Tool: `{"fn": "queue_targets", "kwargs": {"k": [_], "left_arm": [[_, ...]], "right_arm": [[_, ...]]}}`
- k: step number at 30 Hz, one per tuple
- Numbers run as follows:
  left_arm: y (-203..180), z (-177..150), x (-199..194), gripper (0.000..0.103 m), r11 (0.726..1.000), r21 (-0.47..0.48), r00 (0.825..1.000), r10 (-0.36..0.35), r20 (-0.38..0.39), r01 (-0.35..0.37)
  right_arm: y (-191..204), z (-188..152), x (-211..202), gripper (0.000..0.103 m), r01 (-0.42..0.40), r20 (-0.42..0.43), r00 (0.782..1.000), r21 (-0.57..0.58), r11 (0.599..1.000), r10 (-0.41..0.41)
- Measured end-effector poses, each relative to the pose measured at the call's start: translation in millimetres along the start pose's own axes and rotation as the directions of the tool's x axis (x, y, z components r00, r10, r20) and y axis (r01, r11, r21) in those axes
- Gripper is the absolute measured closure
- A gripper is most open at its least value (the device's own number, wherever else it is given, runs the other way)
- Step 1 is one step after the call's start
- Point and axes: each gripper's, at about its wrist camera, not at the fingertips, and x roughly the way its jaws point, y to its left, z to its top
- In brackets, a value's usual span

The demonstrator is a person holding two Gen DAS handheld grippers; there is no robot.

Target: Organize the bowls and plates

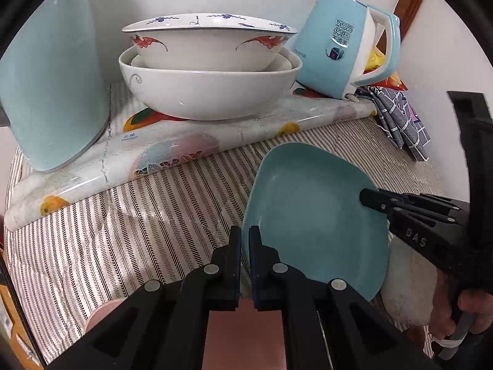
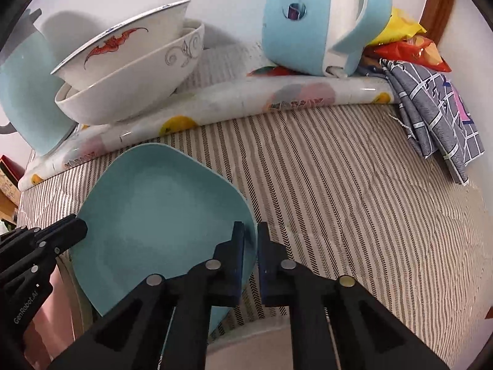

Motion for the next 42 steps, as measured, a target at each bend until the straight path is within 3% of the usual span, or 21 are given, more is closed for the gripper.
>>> {"fn": "queue_targets", "kwargs": {"k": [6, 19, 31, 42], "left_arm": [[0.5, 2.0, -6.7, 0.097, 1.0, -0.01, 1.0, -0.008, 0.022, 0.008], [-0.2, 4.2, -58.9, 0.097, 1.0, -0.01, 0.995, -0.01, 0.103, 0.011], [7.7, -34.4, -112.7, 0.097, 0.999, -0.034, 0.989, 0.011, 0.144, -0.006], [25.1, -73.0, -134.5, 0.097, 0.998, -0.068, 0.99, 0.021, 0.137, -0.011]], "right_arm": [[3.2, -2.0, -10.7, 0.097, 0.014, 0.044, 0.999, 0.003, 1.0, -0.014], [11.1, 2.1, -58.9, 0.097, 0.008, 0.132, 0.991, 0.026, 1.0, -0.011], [39.3, -34.5, -100.8, 0.097, -0.013, 0.161, 0.987, 0.018, 1.0, 0.01], [64.8, -68.6, -116.7, 0.096, -0.013, 0.157, 0.988, 0.009, 1.0, 0.012]]}}
